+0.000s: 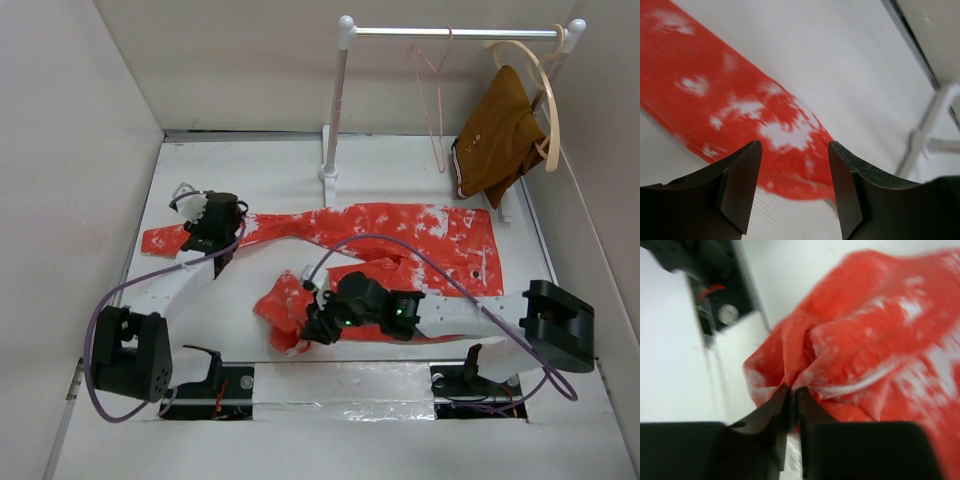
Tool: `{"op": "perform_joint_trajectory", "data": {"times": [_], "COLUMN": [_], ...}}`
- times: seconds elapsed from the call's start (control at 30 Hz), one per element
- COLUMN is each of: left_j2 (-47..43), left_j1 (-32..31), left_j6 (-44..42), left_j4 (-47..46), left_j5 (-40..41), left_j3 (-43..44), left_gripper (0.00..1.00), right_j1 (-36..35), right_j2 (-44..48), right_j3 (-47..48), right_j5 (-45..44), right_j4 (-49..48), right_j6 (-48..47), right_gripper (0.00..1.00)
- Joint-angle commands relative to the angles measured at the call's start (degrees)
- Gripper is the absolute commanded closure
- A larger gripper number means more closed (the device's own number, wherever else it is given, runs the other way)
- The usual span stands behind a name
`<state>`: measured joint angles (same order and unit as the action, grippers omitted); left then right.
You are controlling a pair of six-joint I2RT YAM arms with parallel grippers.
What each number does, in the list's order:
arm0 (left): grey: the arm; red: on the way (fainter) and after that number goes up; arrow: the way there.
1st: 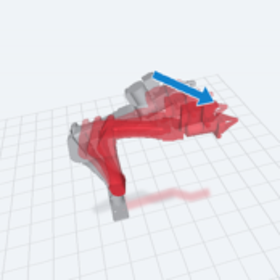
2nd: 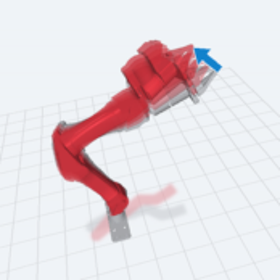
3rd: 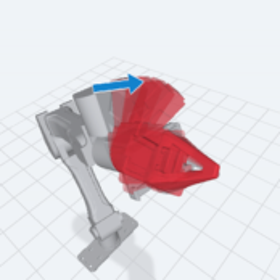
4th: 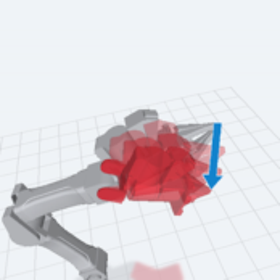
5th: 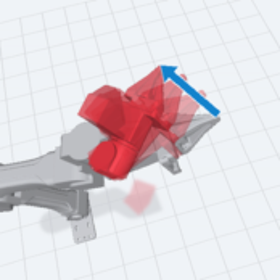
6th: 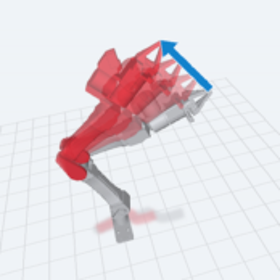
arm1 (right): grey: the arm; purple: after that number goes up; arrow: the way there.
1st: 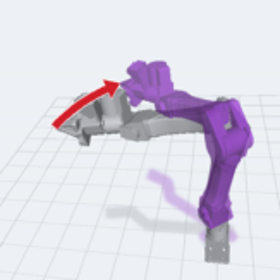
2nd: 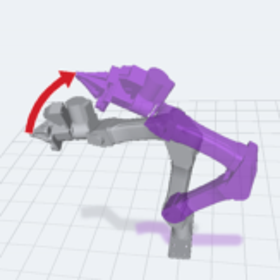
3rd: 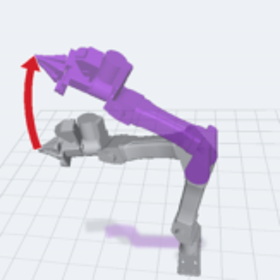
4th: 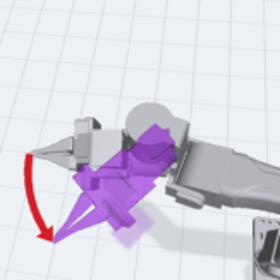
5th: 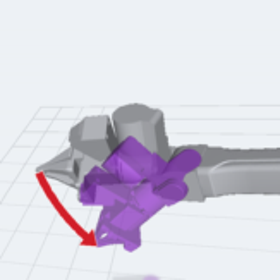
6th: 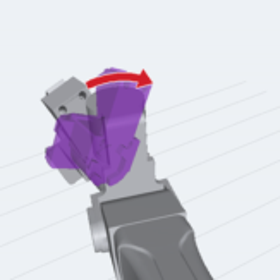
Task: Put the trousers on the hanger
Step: Flatten out the trousers at the center of the board.
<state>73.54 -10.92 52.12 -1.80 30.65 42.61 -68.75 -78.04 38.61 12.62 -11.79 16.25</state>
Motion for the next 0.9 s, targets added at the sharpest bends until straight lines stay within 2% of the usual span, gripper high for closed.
{"op": "perform_joint_trajectory", "data": {"times": [0.0,0.07,0.1,0.2,0.27,0.33,0.37,0.4,0.5,0.57,0.6,0.67,0.7,0.77,0.8,0.87], "left_j2": [-5.1,-5.9,-6.1,-6.6,-6.5,-6.4,-6.5,-6.3,-4.7,-3.1,-2.5,-1.0,-0.3,2.8,4.3,8.9], "left_j1": [-5.9,-6.7,-7.4,-13.3,-17.6,-17.6,-16.9,-16.2,-18.0,-21.0,-24.6,-28.5,-30.4,-34.5,-35.9,-40.9], "left_j6": [-2.5,-3.9,-4.3,-5.8,-5.5,-4.7,-4.7,-4.8,-6.2,-7.0,-7.6,-8.6,-9.1,-11.6,-12.4,-14.8], "left_j4": [-4.9,-4.4,-4.6,-7.2,-7.2,-7.5,-8.6,-9.4,-11.2,-12.6,-13.0,-14.4,-15.2,-17.4,-17.6,-18.8], "left_j5": [-0.5,-1.3,-1.9,-3.2,0.0,1.2,1.2,0.5,-2.3,-2.3,-2.2,-1.6,-1.8,-5.0,-5.6,-5.4], "left_j3": [-1.7,-3.3,-3.9,-7.0,-8.2,-9.4,-9.7,-10.1,-9.7,-9.2,-8.6,-7.7,-7.4,-5.5,-4.5,-1.1], "left_gripper": [0.47,0.45,0.45,0.44,0.44,0.43,0.43,0.42,0.42,0.42,0.41,0.41,0.41,0.4,0.4,0.37], "right_j1": [-3.1,-3.1,-3.1,1.3,5.5,9.1,11.1,15.1,21.7,29.5,35.0,40.2,42.9,50.2,52.5,57.8], "right_j2": [-3.3,-1.7,-0.4,6.0,11.8,15.4,17.0,19.8,23.1,26.3,28.4,30.5,31.4,33.0,33.2,32.2], "right_j3": [10.1,10.3,9.6,8.1,5.8,3.4,1.7,0.9,-3.5,-5.9,-8.5,-11.2,-12.2,-14.3,-14.6,-15.0], "right_j5": [4.1,0.6,-1.8,-8.6,-12.3,-15.6,-17.8,-19.4,-25.3,-26.8,-26.3,-25.9,-26.2,-26.8,-26.3,-26.3], "right_j4": [-1.5,-0.4,-0.2,5.2,6.9,6.3,7.4,8.5,11.6,14.0,14.1,12.9,12.8,12.8,12.8,9.4], "right_j6": [-2.5,-3.6,-3.8,-4.3,-4.4,-3.9,-2.5,-1.1,3.2,6.9,7.9,9.3,10.0,11.9,12.1,11.3], "right_gripper": [0.65,0.48,0.33,0.2,0.21,0.44,0.67,1.0,1.0,1.0,1.0,0.91,0.68,0.29,0.14,0.07]}}
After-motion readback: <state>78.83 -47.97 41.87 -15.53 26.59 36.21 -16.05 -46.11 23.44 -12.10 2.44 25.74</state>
